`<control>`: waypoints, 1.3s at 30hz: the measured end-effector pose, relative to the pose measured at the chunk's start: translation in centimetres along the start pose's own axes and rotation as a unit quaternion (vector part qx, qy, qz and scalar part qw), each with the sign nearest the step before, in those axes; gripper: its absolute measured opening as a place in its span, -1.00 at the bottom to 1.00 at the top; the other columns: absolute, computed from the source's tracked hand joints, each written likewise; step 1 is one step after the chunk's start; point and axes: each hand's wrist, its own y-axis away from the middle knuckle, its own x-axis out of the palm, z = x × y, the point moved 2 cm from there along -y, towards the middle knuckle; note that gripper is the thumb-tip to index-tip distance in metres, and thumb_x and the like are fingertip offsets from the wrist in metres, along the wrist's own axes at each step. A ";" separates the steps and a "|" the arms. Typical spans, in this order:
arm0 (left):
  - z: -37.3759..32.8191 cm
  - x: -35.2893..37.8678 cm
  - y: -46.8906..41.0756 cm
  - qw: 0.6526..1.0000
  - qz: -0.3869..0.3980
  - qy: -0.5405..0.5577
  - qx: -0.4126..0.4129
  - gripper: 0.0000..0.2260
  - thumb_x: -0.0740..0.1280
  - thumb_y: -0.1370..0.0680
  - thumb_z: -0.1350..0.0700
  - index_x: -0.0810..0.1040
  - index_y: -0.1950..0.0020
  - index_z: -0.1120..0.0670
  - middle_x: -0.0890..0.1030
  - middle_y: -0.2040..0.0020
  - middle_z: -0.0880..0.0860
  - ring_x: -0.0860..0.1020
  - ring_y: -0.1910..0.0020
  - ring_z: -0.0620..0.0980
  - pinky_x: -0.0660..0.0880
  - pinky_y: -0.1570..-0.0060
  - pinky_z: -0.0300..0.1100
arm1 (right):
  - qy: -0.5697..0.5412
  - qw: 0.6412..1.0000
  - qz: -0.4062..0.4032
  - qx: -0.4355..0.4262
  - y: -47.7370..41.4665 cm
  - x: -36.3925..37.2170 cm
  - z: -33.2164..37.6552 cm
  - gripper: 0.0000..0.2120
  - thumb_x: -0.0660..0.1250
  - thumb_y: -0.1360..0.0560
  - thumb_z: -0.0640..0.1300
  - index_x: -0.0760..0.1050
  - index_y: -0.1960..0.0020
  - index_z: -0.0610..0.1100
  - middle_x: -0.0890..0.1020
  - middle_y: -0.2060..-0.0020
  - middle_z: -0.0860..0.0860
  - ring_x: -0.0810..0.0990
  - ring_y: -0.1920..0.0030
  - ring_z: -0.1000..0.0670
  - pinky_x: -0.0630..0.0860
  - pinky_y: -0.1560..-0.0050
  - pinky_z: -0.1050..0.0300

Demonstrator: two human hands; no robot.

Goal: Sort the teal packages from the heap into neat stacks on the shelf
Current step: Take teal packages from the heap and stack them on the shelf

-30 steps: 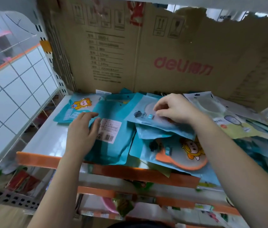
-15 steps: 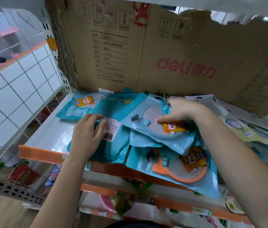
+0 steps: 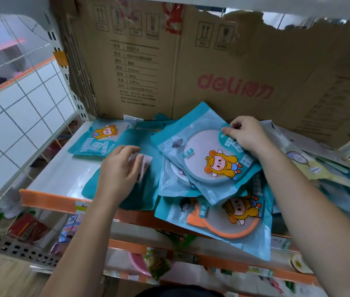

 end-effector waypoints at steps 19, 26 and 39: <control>-6.7 3.9 -1.2 0.993 0.051 -0.074 -0.083 -0.38 0.31 -0.48 -0.29 0.47 -0.33 0.16 0.53 -0.15 0.11 0.51 -0.11 0.08 0.40 0.02 -0.10 | -0.403 0.904 -0.129 0.066 1.6 -8.4 -4.8 -0.90 0.29 -0.59 -0.17 0.51 -0.09 -0.10 0.67 0.09 -0.03 0.70 0.14 0.03 0.64 0.19 0.09; -6.7 3.8 -2.7 0.980 0.062 0.034 -0.187 -0.49 0.48 -0.44 -0.09 0.51 -0.31 0.10 0.60 -0.17 0.08 0.54 -0.11 0.03 0.41 -0.04 -0.12 | -0.420 0.894 -0.137 0.077 1.2 -9.0 -5.4 -0.96 0.32 -0.57 -0.13 0.53 0.00 -0.03 0.68 0.11 0.03 0.71 0.15 0.06 0.63 0.20 0.11; -6.1 2.7 -4.7 0.889 0.130 0.323 -0.297 -0.74 0.32 -0.59 0.14 0.58 -0.22 0.25 0.69 0.11 0.11 0.67 0.17 0.06 0.61 0.10 -0.06 | -0.440 0.887 -0.124 0.068 -0.1 -9.5 -5.7 -0.92 0.33 -0.57 -0.12 0.54 -0.06 -0.05 0.69 0.07 0.01 0.71 0.13 0.05 0.63 0.16 0.09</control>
